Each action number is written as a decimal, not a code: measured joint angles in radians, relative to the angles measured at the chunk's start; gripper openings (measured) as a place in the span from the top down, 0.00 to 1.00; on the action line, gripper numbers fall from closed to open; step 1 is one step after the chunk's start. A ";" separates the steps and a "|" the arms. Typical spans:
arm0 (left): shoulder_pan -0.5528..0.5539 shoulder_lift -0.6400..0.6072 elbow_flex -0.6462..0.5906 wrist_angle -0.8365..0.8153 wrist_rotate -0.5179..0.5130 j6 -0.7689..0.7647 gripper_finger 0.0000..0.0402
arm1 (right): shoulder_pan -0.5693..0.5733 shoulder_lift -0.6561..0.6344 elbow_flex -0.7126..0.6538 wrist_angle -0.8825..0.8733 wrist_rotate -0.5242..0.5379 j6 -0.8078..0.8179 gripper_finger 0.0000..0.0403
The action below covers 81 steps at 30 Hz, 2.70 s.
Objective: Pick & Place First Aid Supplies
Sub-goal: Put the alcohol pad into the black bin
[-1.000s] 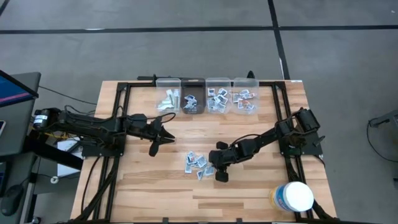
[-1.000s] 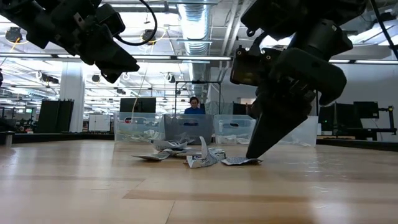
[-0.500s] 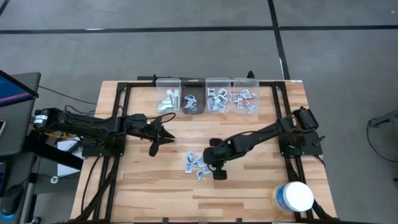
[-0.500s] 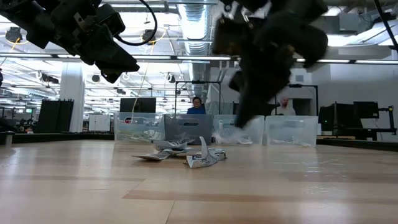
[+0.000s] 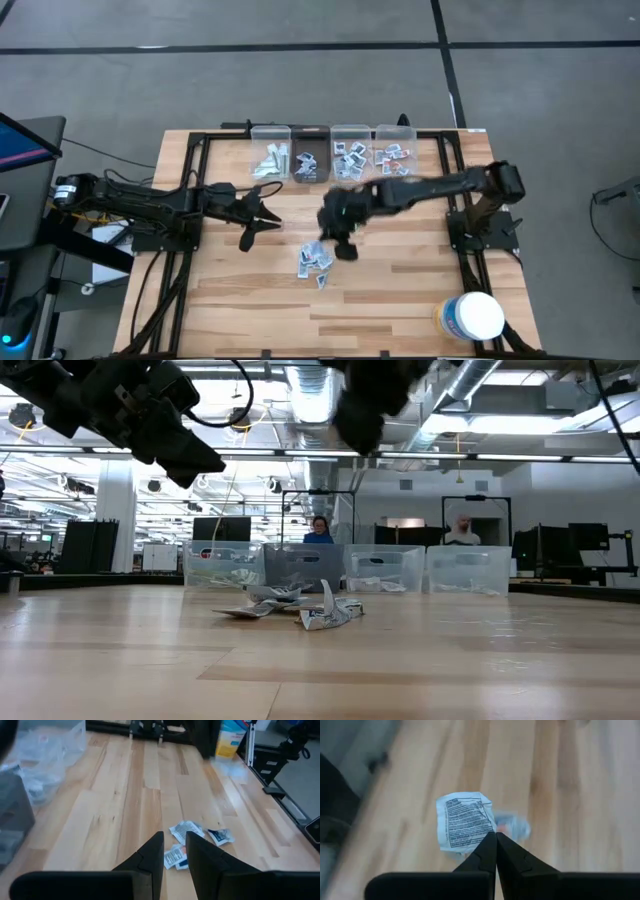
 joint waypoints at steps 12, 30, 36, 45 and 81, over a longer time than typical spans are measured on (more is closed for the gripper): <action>0.000 -0.001 0.000 0.024 0.000 0.040 0.80 | -0.202 -0.109 0.000 0.621 -0.556 0.289 1.00; 0.016 -0.001 0.000 0.020 -0.028 0.040 0.80 | -0.267 -0.110 0.000 0.920 -0.684 0.437 1.00; 0.064 -0.001 0.000 0.017 -0.031 0.041 0.80 | -0.314 -0.110 0.000 0.920 -0.705 0.437 1.00; 0.163 0.002 0.000 0.017 -0.031 0.062 0.80 | -0.441 -0.103 -0.002 0.856 -0.706 0.377 1.00; 0.452 0.202 0.001 0.247 -0.472 0.005 0.80 | -0.639 0.197 -0.002 0.558 0.236 -0.483 1.00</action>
